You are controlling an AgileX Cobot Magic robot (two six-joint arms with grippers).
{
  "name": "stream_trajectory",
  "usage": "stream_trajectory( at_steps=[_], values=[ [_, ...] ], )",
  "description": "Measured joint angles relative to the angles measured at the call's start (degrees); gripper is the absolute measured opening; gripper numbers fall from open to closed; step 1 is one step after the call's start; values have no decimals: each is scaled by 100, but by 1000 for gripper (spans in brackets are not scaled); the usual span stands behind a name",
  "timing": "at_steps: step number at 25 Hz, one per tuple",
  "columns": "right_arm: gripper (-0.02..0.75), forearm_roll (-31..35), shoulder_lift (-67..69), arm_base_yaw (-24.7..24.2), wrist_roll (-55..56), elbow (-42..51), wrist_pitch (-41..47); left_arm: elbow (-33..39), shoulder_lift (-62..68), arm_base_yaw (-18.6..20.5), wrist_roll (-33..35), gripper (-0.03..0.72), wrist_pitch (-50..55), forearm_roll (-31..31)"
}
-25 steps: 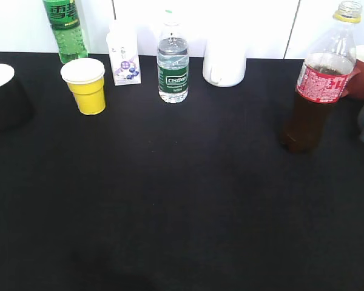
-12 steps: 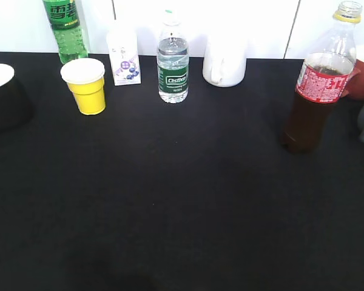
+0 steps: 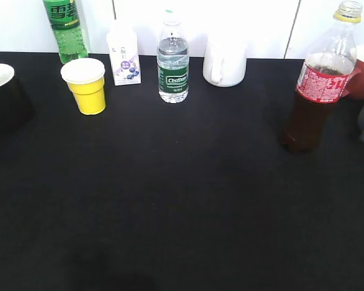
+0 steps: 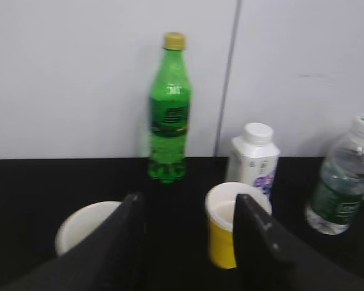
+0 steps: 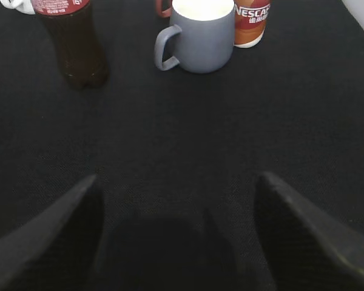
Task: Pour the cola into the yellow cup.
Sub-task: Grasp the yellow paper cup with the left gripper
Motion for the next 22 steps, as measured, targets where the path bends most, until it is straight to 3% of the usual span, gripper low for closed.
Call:
stream_trajectory(
  at_steps=[4, 6, 8, 12, 13, 15, 16, 22],
  values=[
    [585, 0, 0, 0, 0, 0, 0, 77, 1248, -931, 6, 371, -1499, -7],
    [585, 0, 0, 0, 0, 0, 0, 498, 2024, -1200, 18, 370, -2502, -7],
    [585, 0, 0, 0, 0, 0, 0, 852, 2824, -1248, -16, 370, -3556, -7],
    [585, 0, 0, 0, 0, 0, 0, 903, 4291, -1248, -65, 380, -4915, 15],
    [585, 0, 0, 0, 0, 0, 0, 856, 4709, -1248, -82, 473, -5192, 21],
    [585, 0, 0, 0, 0, 0, 0, 585, 5141, -1248, -88, 624, -5266, -28],
    [585, 0, 0, 0, 0, 0, 0, 370, 5341, -1236, -88, 650, -5291, -47],
    [585, 0, 0, 0, 0, 0, 0, -737, 6363, -969, -139, 660, -5091, -49]
  ],
)
